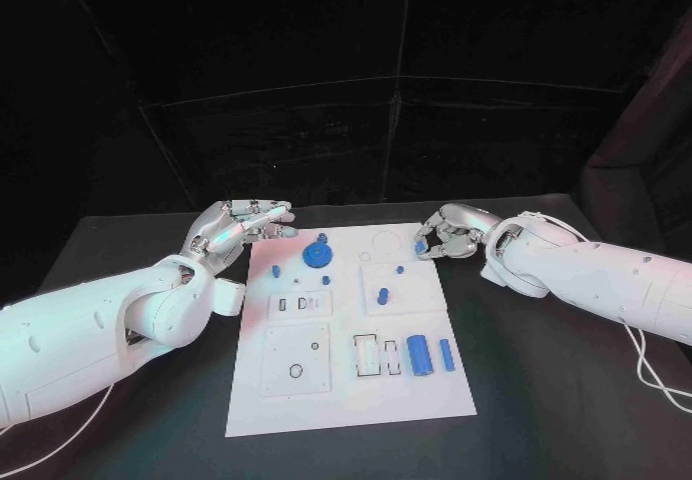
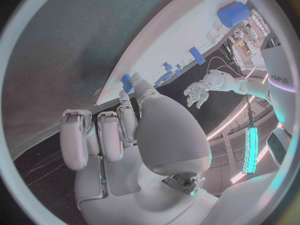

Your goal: Assemble the parts on the task board

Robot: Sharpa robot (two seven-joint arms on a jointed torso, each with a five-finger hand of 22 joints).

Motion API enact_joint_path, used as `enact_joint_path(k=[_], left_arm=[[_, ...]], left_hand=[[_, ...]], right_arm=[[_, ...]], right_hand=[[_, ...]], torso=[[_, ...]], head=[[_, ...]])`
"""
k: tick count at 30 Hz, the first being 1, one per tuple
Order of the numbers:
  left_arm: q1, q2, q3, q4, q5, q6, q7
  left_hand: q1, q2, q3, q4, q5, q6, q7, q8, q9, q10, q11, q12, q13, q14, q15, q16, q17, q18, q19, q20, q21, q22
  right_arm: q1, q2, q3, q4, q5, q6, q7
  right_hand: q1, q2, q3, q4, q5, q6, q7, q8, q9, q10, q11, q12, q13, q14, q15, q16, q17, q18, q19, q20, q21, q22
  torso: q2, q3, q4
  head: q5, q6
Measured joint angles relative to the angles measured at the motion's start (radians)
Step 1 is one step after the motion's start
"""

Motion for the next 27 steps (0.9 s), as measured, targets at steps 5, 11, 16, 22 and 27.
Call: enact_joint_path(k=[5,11,16,22,27], left_arm=[[0.000,0.000,0.000,-0.001,0.000,0.000,0.000],[0.000,0.001,0.000,-0.002,0.000,0.000,0.000],[0.000,0.001,0.000,-0.002,0.000,0.000,0.000],[0.000,0.002,0.000,-0.002,0.000,0.000,0.000],[0.000,0.003,0.000,-0.003,0.000,0.000,0.000]], left_hand=[[0.000,0.000,0.000,0.000,0.000,0.000,0.000,0.000,0.000,0.000,0.000,0.000,0.000,0.000,0.000,0.000,0.000,0.000,0.000,0.000,0.000,0.000],[0.000,0.000,0.000,0.000,0.000,0.000,0.000,0.000,0.000,0.000,0.000,0.000,0.000,0.000,0.000,0.000,0.000,0.000,0.000,0.000,0.000,0.000],[0.000,0.000,0.000,0.000,0.000,0.000,0.000,0.000,0.000,0.000,0.000,0.000,0.000,0.000,0.000,0.000,0.000,0.000,0.000,0.000,0.000,0.000],[0.000,0.000,0.000,0.000,0.000,0.000,0.000,0.000,0.000,0.000,0.000,0.000,0.000,0.000,0.000,-0.004,0.000,0.000,0.004,0.004,0.000,-0.001],[0.000,0.000,0.000,0.000,0.000,0.000,0.000,0.000,0.000,0.000,0.000,0.000,0.000,0.000,0.000,-0.004,-0.001,0.000,0.004,0.004,0.000,-0.001]], right_arm=[[0.000,0.000,0.000,-0.001,0.000,0.001,-0.001],[0.000,0.003,0.000,-0.001,0.000,0.003,-0.003],[0.000,0.004,0.000,-0.001,-0.001,0.006,-0.004],[0.000,0.005,0.000,-0.001,-0.001,0.009,-0.004],[0.000,0.006,0.001,-0.001,0.000,0.005,-0.006]], right_hand=[[0.001,0.001,0.007,-0.007,0.000,0.007,-0.003,0.000,0.000,0.000,0.000,0.000,0.000,0.000,0.000,0.000,0.000,0.000,0.000,0.000,0.000,0.000],[0.001,0.015,0.018,-0.017,0.000,0.027,-0.009,0.008,0.000,0.004,-0.004,0.004,0.002,0.004,-0.004,0.004,0.000,0.000,-0.004,-0.004,0.000,0.000],[0.004,0.028,0.038,-0.024,-0.005,0.046,-0.017,0.013,0.000,0.009,-0.009,0.007,0.003,0.002,-0.010,0.004,0.000,0.000,-0.001,-0.006,0.000,0.000],[0.007,0.030,0.052,-0.030,-0.005,0.061,-0.021,0.014,0.000,0.009,-0.009,0.007,0.003,0.004,-0.011,0.004,0.000,0.000,-0.004,-0.011,0.000,0.000],[0.002,0.037,0.070,-0.035,0.004,0.078,-0.025,0.019,-0.001,0.015,-0.015,0.007,-0.002,0.004,-0.018,0.004,0.000,0.000,-0.002,-0.017,0.000,0.001]], torso=[[0.000,0.0003,-0.0001],[0.000,0.0001,0.0000],[0.000,0.0001,0.0001],[-0.001,0.0000,0.0006],[-0.001,0.0000,0.0017]], head=[[0.000,-0.001],[-0.001,-0.004],[0.000,-0.004],[0.000,-0.006],[0.001,-0.006]])
